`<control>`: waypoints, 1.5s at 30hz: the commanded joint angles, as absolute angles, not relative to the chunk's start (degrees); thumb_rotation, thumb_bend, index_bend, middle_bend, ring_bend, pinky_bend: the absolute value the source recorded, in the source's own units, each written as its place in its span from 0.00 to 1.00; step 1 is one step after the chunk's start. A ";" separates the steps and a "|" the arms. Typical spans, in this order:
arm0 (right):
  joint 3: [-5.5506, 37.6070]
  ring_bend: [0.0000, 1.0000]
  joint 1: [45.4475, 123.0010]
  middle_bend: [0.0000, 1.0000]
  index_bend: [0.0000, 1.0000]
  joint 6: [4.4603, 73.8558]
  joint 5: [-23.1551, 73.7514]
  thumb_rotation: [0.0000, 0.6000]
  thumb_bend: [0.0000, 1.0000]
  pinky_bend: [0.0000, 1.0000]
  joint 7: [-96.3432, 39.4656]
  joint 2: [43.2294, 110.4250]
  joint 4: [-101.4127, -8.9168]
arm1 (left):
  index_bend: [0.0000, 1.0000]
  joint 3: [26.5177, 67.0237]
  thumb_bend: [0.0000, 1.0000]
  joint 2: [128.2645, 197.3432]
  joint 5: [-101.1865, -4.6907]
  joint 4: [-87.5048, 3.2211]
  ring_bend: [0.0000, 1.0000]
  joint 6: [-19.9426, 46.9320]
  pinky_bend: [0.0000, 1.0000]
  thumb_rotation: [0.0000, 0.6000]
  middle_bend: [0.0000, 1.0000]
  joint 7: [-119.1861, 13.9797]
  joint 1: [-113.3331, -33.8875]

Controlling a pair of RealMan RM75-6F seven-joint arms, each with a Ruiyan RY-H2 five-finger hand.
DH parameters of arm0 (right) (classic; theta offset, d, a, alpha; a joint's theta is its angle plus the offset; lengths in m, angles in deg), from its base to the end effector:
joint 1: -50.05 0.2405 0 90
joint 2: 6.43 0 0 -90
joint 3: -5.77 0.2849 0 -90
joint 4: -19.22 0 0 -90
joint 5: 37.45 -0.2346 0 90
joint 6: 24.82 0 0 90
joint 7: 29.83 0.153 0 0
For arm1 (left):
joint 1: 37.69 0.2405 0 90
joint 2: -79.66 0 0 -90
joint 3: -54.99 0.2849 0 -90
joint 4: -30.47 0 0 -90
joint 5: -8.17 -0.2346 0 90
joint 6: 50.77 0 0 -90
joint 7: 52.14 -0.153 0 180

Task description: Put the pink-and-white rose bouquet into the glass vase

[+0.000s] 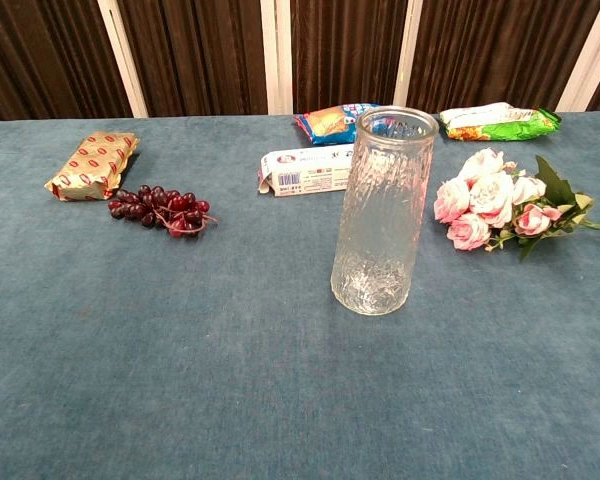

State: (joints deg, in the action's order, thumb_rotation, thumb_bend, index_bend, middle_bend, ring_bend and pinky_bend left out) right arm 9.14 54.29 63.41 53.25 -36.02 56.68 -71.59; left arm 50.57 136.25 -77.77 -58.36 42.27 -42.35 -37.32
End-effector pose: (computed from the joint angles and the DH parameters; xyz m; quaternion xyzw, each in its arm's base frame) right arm -0.3401 -0.1924 0.1620 0.6292 -0.3073 0.3746 0.6077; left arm -0.3695 0.1670 0.2274 -0.5513 -0.3495 -0.4106 0.6366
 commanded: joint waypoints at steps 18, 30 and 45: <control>8.12 0.05 54.98 0.05 0.10 60.87 53.28 1.00 0.11 0.00 -34.11 55.91 -73.83 | 0.05 50.78 0.19 135.82 -78.21 -58.30 0.00 43.36 0.00 1.00 0.00 -41.58 -36.62; 12.94 0.05 66.14 0.05 0.10 42.11 43.78 1.00 0.09 0.00 -32.28 50.85 -81.43 | 0.05 50.05 0.19 136.94 -78.45 -58.02 0.00 45.64 0.00 1.00 0.00 -41.57 -36.08; 19.78 0.05 82.29 0.04 0.10 25.25 18.00 1.00 0.09 0.00 -44.14 63.06 -72.25 | 0.05 49.52 0.19 137.17 -77.27 -58.33 0.00 45.23 0.00 1.00 0.00 -42.57 -36.13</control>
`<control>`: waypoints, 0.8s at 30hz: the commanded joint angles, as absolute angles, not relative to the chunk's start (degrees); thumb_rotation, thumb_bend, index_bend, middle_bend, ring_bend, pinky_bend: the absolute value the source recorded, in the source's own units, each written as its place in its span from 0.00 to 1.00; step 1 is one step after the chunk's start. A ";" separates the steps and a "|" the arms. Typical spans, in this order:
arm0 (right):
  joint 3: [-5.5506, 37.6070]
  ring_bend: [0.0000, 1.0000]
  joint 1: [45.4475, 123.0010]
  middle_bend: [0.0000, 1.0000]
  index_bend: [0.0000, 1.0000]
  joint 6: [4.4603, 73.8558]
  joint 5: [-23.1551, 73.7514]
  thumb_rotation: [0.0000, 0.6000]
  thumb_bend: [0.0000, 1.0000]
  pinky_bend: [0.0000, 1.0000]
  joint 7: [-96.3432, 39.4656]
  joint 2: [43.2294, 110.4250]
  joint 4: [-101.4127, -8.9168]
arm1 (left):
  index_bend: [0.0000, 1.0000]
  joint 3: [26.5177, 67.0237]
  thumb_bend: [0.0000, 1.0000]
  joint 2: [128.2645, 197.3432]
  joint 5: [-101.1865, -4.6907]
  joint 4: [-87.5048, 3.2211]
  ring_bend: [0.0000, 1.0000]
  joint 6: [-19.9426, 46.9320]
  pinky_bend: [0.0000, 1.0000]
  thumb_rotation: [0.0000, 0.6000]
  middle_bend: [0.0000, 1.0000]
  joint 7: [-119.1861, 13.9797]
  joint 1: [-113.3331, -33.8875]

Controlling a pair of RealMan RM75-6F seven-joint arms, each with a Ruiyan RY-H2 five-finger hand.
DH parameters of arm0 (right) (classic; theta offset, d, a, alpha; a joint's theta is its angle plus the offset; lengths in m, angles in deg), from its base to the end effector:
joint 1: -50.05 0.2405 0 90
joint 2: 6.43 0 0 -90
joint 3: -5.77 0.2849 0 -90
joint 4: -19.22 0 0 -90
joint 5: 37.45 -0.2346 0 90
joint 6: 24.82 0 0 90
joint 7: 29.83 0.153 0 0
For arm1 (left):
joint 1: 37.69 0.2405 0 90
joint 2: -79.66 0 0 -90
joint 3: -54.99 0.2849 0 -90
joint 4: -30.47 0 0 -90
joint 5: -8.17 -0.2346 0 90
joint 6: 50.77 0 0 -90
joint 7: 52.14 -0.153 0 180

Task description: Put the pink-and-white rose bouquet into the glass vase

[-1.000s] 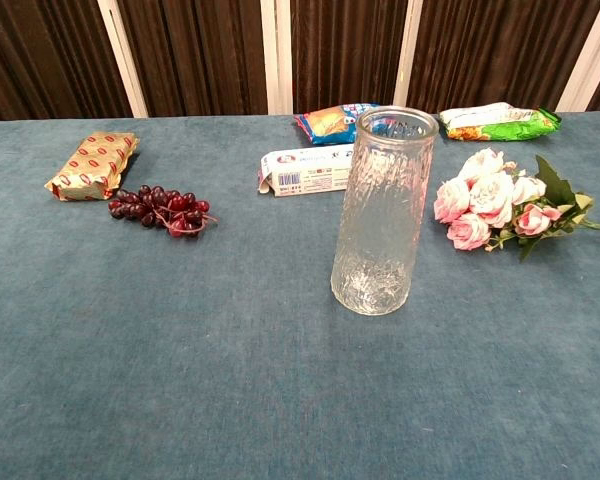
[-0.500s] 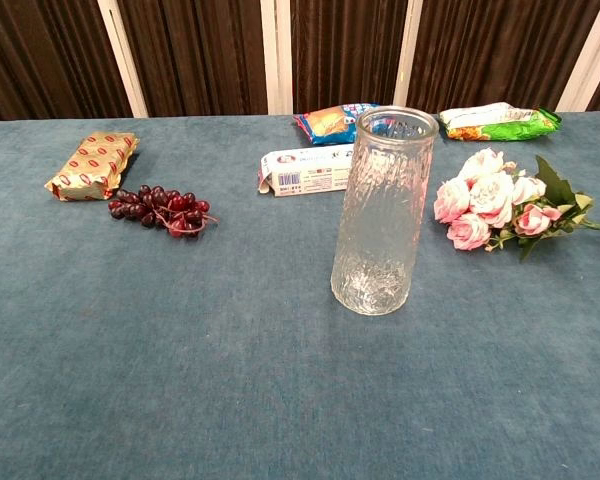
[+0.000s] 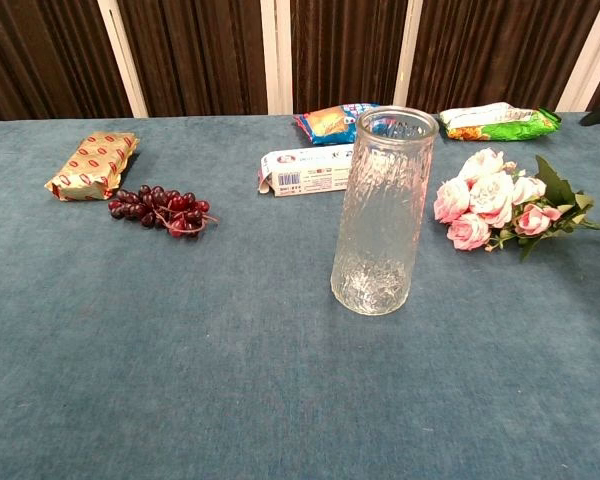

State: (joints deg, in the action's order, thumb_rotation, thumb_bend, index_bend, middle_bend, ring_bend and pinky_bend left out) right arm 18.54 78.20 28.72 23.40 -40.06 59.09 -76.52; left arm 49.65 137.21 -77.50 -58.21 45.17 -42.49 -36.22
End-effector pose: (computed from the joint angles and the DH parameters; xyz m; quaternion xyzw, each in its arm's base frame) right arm -0.2754 -0.3489 0.0986 0.6504 -0.4666 0.3267 0.5026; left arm -0.3678 0.1620 0.2306 -0.5333 -0.3362 -0.4268 0.6484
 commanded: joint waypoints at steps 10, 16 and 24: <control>19.51 0.05 88.61 0.04 0.10 20.15 10.40 1.00 0.09 0.00 -47.78 69.59 -64.75 | 0.05 49.29 0.19 137.70 -76.98 -58.98 0.00 45.73 0.00 1.00 0.00 -45.00 -35.94; 19.16 0.08 92.25 0.04 0.10 17.72 5.84 1.00 0.09 0.00 -49.51 73.10 -60.98 | 0.05 48.98 0.19 138.03 -76.45 -59.16 0.00 46.06 0.00 1.00 0.00 -46.09 -35.76; 19.07 0.28 95.22 0.21 0.19 17.71 2.00 1.00 0.09 0.00 -50.38 77.40 -56.92 | 0.05 48.54 0.19 138.31 -75.56 -59.38 0.00 45.60 0.00 1.00 0.00 -46.68 -35.91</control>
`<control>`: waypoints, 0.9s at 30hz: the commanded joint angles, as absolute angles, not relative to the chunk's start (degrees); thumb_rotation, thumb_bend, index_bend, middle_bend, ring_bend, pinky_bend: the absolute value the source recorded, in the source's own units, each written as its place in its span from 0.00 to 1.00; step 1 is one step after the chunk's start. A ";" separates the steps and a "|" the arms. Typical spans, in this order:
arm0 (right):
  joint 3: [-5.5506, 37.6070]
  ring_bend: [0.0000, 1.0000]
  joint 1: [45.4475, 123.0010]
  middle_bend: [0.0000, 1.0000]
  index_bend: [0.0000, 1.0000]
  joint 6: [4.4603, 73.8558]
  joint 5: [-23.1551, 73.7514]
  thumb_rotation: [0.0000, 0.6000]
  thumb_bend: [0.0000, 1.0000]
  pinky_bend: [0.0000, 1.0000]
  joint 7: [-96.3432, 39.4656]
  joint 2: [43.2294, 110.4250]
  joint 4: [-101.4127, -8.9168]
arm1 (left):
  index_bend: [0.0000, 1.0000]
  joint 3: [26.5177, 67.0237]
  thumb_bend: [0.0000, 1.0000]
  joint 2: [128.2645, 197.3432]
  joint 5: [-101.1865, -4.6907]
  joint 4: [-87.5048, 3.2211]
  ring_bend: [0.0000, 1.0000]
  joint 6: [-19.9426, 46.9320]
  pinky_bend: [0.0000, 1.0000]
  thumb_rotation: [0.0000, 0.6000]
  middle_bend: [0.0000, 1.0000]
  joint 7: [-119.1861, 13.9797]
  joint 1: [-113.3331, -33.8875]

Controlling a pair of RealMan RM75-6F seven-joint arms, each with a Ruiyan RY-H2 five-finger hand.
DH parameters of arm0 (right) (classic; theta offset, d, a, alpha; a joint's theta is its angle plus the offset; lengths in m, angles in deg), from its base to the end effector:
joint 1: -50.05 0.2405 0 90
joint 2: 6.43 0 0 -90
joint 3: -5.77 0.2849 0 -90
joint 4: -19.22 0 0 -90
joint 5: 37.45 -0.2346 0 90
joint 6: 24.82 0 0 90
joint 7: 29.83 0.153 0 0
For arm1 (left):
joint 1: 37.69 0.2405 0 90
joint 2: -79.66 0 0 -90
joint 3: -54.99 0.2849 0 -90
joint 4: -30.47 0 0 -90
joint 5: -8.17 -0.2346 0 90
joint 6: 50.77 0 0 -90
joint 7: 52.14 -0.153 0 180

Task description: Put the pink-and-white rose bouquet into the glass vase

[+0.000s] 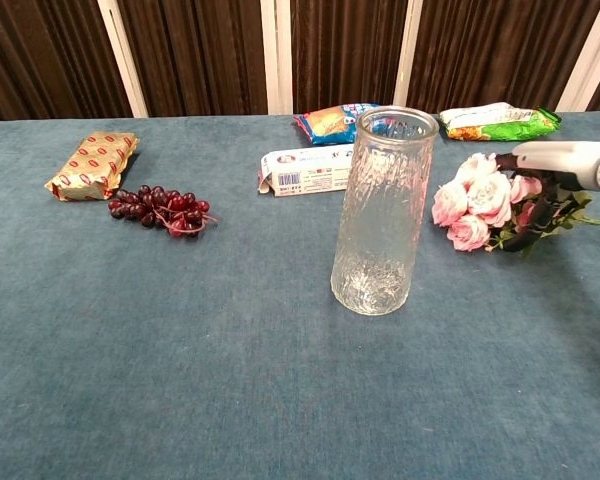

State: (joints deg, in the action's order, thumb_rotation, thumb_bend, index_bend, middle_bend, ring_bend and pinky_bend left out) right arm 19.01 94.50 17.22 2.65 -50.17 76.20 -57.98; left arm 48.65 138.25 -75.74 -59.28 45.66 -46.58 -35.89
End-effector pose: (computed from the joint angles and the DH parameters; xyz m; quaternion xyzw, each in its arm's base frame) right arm -0.2411 -0.4299 0.0007 0.6669 -0.5084 0.2686 0.4739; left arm -0.3669 0.1628 0.2277 -0.5217 -0.3260 -0.4144 0.6707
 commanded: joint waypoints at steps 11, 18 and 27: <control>19.69 0.50 95.92 0.42 0.38 21.59 4.92 1.00 0.13 0.06 -48.79 80.60 -53.56 | 0.07 48.41 0.19 138.49 -75.25 -60.01 0.00 45.41 0.00 1.00 0.00 -47.08 -35.86; 21.22 0.52 95.24 0.45 0.40 20.60 7.03 1.00 0.15 0.08 -44.90 76.43 -58.34 | 0.08 48.36 0.19 138.63 -75.25 -60.04 0.00 45.15 0.00 1.00 0.00 -47.36 -35.99; 28.33 0.61 94.38 0.51 0.48 15.38 3.42 1.00 0.21 0.13 -35.12 64.49 -69.27 | 0.08 48.31 0.19 138.95 -75.95 -59.61 0.00 45.44 0.00 1.00 0.00 -46.77 -36.11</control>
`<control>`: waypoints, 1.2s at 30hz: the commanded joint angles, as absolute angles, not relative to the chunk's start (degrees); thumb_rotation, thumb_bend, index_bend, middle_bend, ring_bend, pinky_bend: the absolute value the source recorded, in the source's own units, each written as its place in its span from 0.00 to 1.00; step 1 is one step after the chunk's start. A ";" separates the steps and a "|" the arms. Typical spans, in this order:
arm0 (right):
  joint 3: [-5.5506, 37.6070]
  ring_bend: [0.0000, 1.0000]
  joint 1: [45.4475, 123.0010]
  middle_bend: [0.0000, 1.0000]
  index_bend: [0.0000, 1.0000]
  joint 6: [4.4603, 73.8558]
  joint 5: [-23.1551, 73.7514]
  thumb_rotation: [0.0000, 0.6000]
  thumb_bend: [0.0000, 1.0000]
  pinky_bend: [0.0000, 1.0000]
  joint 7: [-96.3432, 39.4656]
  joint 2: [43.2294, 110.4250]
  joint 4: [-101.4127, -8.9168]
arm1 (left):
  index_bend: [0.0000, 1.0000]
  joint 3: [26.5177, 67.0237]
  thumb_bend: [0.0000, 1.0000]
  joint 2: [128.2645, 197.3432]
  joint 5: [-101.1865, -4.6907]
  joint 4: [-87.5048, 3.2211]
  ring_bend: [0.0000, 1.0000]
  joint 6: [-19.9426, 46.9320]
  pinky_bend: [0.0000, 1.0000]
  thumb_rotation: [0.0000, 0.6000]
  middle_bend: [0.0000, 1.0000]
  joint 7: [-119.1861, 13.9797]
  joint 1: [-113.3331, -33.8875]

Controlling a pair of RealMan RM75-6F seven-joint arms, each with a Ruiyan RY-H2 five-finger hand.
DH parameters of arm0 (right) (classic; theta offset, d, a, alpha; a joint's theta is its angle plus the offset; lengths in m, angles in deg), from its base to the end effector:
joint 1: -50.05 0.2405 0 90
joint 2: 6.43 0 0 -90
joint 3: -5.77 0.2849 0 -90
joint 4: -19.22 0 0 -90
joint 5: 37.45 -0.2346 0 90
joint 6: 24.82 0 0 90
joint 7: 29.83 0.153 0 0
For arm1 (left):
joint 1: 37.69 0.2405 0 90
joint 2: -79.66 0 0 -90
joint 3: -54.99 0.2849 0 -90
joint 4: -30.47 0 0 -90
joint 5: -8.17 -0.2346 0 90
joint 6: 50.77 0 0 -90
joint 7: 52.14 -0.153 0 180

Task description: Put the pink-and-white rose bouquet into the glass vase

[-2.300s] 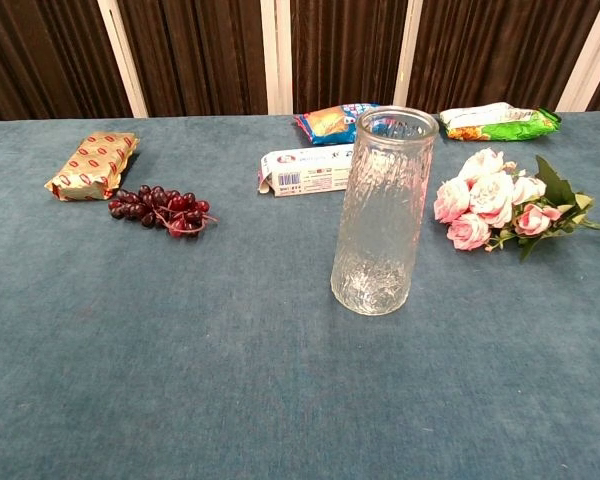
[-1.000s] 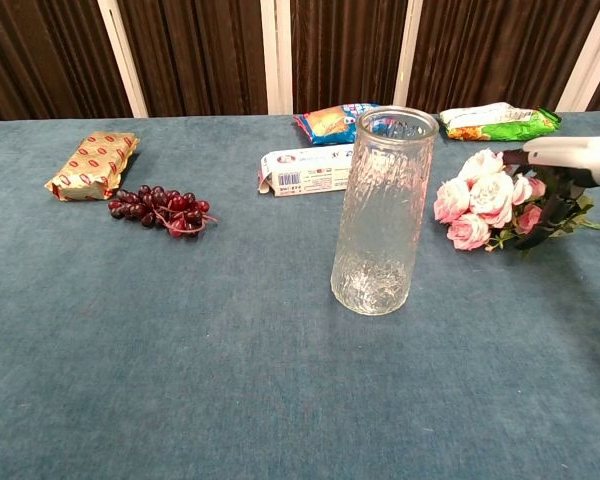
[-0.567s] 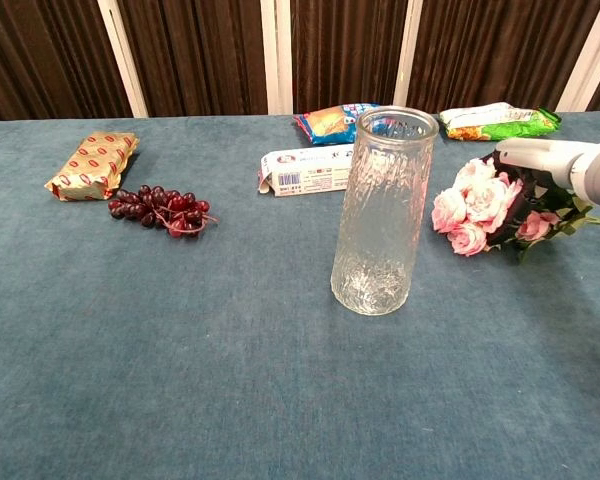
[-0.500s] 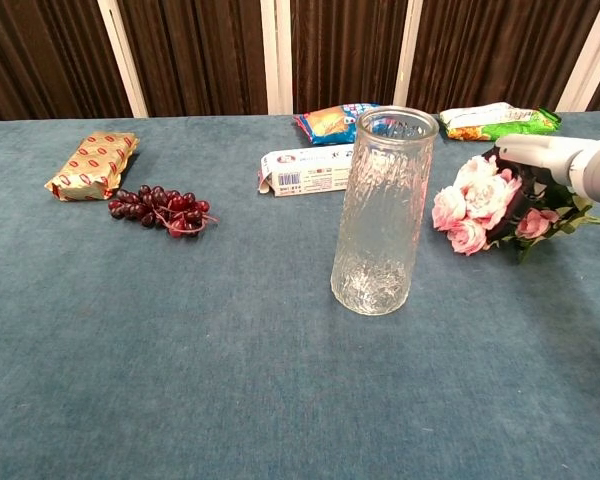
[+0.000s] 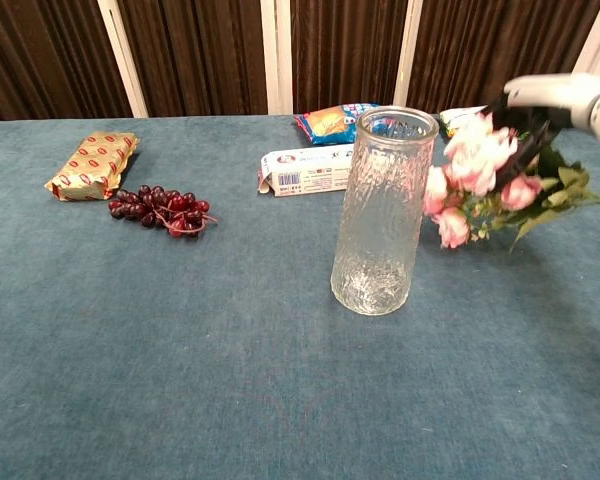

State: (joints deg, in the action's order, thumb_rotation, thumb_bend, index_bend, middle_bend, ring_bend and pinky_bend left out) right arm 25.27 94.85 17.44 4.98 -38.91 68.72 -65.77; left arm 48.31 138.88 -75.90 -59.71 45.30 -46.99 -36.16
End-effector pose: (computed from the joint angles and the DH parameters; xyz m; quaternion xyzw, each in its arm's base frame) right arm -0.1961 -0.4469 0.0534 0.6170 -0.5391 0.3725 0.4358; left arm -0.3643 0.1660 0.2227 -0.5207 -0.3287 -0.4192 0.6671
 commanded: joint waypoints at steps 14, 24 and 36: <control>42.15 0.67 94.01 0.55 0.57 15.29 -3.47 1.00 0.25 0.19 -16.59 57.21 -74.77 | 0.08 48.35 0.19 138.97 -75.98 -59.91 0.00 45.69 0.00 1.00 0.00 -46.39 -35.82; 50.33 0.67 96.68 0.55 0.58 28.72 -12.32 1.00 0.29 0.19 -12.89 55.91 -84.64 | 0.08 48.50 0.19 139.31 -76.04 -59.94 0.00 45.02 0.00 1.00 0.00 -47.11 -36.11; 54.33 0.67 104.39 0.55 0.58 47.75 -22.32 1.00 0.29 0.19 -18.16 60.72 -96.98 | 0.08 48.52 0.19 139.10 -76.29 -59.70 0.00 45.51 0.00 1.00 0.00 -45.81 -35.78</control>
State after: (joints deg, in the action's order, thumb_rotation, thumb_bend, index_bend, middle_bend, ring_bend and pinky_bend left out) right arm 53.58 102.94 45.94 -21.31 -17.11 59.49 -95.58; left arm 48.53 139.11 -76.26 -59.73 45.49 -45.87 -35.78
